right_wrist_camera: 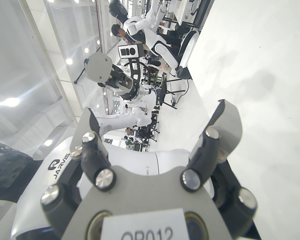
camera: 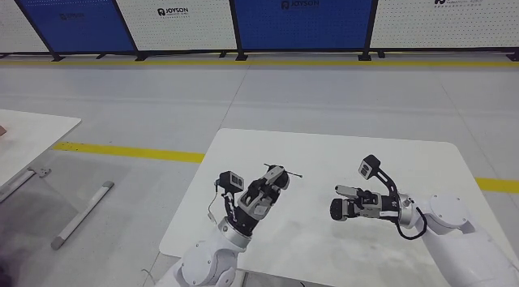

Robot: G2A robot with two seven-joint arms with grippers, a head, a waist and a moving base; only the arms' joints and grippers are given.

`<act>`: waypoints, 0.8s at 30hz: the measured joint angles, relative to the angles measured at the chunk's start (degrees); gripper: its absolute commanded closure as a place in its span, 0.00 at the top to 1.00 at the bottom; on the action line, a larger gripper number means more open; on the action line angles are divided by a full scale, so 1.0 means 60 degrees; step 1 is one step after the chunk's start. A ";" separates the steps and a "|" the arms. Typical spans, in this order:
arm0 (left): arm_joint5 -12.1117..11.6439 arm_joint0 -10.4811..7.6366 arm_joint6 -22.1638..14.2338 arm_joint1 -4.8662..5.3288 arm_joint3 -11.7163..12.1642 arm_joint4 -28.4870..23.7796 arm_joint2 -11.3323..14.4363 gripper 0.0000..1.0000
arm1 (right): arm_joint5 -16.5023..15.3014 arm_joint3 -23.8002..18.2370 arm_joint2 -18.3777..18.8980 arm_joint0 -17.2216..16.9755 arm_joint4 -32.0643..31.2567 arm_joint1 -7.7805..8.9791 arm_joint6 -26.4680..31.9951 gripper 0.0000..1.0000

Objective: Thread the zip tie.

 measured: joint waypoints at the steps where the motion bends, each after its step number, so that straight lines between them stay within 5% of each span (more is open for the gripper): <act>1: -0.0001 -0.0023 -0.0063 -0.0020 -0.0063 -0.0236 -0.0038 0.00 | 0.0000 0.0000 0.0000 0.0000 0.0000 0.0000 0.0000 1.00; 6: -0.0003 0.0108 -0.0756 -0.0140 -0.0259 -0.1218 -0.0638 0.00 | 0.0000 0.0000 0.0000 0.0000 0.0000 0.0000 0.0000 1.00; 14: 0.0021 0.0099 -0.0720 -0.0141 -0.0243 -0.1178 -0.0631 0.00 | 0.0000 0.0000 0.0000 0.0000 0.0000 0.0000 0.0000 1.00; 24: 0.1692 -0.0418 0.0055 -0.0161 0.0457 0.0700 -0.0237 0.00 | 0.0000 0.0000 0.0000 0.0000 0.0000 0.0000 0.0000 1.00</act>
